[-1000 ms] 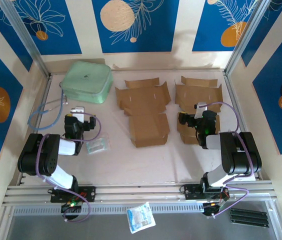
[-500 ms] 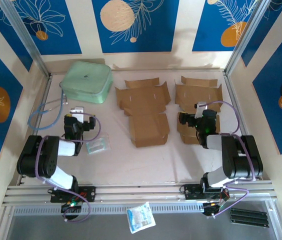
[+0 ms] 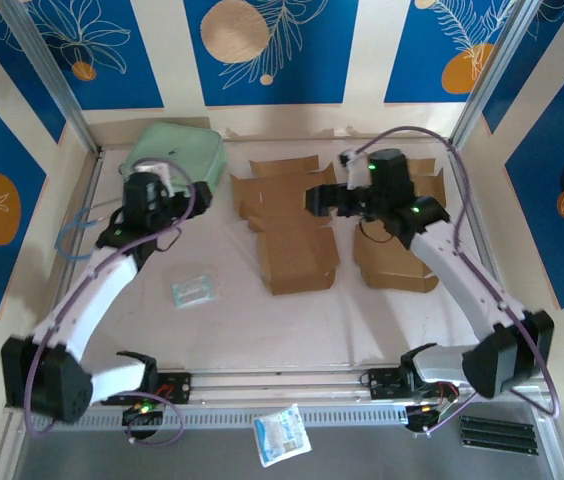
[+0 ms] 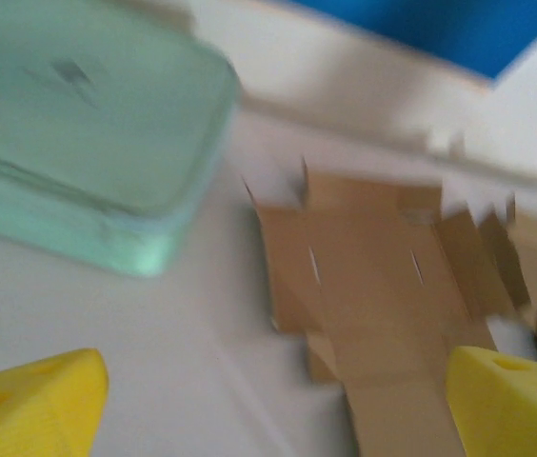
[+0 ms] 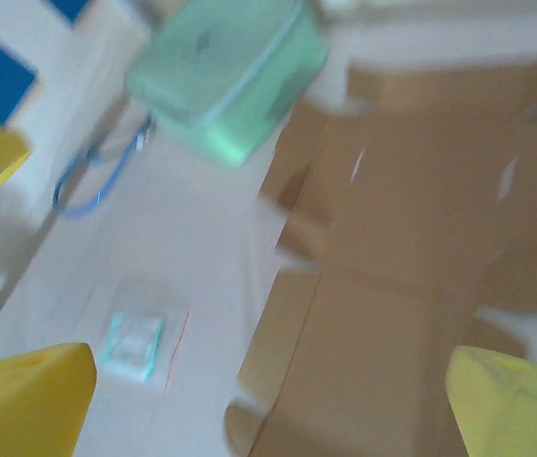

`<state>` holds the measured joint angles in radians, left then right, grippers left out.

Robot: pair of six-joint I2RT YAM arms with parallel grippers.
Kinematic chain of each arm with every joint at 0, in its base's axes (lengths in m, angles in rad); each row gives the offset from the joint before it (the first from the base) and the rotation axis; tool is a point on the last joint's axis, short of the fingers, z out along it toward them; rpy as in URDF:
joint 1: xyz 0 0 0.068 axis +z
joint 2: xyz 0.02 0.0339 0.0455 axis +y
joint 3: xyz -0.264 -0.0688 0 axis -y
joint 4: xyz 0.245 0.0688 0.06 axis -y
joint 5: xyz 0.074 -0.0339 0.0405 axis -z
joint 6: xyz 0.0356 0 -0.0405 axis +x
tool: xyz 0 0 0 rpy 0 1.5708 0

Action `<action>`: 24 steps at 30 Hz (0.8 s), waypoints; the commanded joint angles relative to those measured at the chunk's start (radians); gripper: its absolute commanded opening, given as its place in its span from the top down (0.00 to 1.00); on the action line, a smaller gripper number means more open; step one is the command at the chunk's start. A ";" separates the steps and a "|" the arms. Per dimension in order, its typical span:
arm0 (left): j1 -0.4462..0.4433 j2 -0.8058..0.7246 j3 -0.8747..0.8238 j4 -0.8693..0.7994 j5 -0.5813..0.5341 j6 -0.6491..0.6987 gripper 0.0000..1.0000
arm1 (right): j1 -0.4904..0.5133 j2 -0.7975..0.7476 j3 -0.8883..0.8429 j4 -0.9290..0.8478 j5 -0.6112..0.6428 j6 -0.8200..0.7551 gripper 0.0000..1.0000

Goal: Fold the paper box

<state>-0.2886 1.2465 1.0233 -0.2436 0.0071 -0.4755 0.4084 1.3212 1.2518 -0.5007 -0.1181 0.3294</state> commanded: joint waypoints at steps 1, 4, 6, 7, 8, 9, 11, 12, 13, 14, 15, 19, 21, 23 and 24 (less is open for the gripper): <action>-0.083 0.174 0.111 -0.341 0.059 -0.068 0.14 | 0.046 0.070 0.050 -0.305 -0.011 -0.008 0.04; -0.137 0.318 0.180 -0.295 0.066 -0.115 0.20 | 0.056 0.079 0.044 -0.301 0.002 0.008 0.04; -0.167 0.407 0.205 -0.250 0.087 -0.144 0.22 | 0.060 0.072 0.026 -0.291 0.016 0.017 0.04; -0.186 0.455 0.219 -0.232 0.087 -0.147 0.22 | 0.059 0.061 0.012 -0.284 0.027 0.020 0.04; -0.203 0.502 0.231 -0.214 0.082 -0.152 0.22 | 0.060 0.050 -0.007 -0.273 0.037 0.023 0.04; -0.217 0.541 0.246 -0.198 0.095 -0.148 0.22 | 0.060 0.040 -0.030 -0.257 0.043 0.029 0.04; -0.236 0.612 0.276 -0.154 0.120 -0.146 0.22 | 0.060 0.018 -0.073 -0.227 0.043 0.042 0.04; -0.242 0.630 0.284 -0.128 0.125 -0.148 0.24 | 0.059 0.012 -0.086 -0.218 0.042 0.047 0.04; -0.248 0.645 0.284 -0.085 0.147 -0.153 0.27 | 0.060 0.006 -0.098 -0.211 0.041 0.054 0.04; -0.251 0.657 0.277 -0.035 0.181 -0.171 0.29 | 0.059 0.002 -0.104 -0.211 0.040 0.057 0.04; -0.251 0.669 0.273 -0.004 0.207 -0.190 0.30 | 0.059 -0.001 -0.106 -0.212 0.040 0.057 0.04; -0.260 0.718 0.275 -0.013 0.216 -0.201 0.47 | 0.057 -0.020 -0.124 -0.205 0.059 0.063 0.04; -0.259 0.724 0.258 0.006 0.239 -0.203 0.60 | 0.051 -0.025 -0.135 -0.188 0.072 0.070 0.04; -0.260 0.721 0.240 0.031 0.268 -0.203 0.76 | 0.035 -0.025 -0.138 -0.171 0.068 0.074 0.04; -0.260 0.712 0.228 0.041 0.273 -0.204 0.84 | 0.023 -0.023 -0.135 -0.166 0.063 0.075 0.04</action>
<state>-0.5438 1.9545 1.2678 -0.2508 0.2214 -0.6792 0.4545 1.3170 1.1267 -0.6968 -0.0559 0.3836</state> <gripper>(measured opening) 0.209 0.959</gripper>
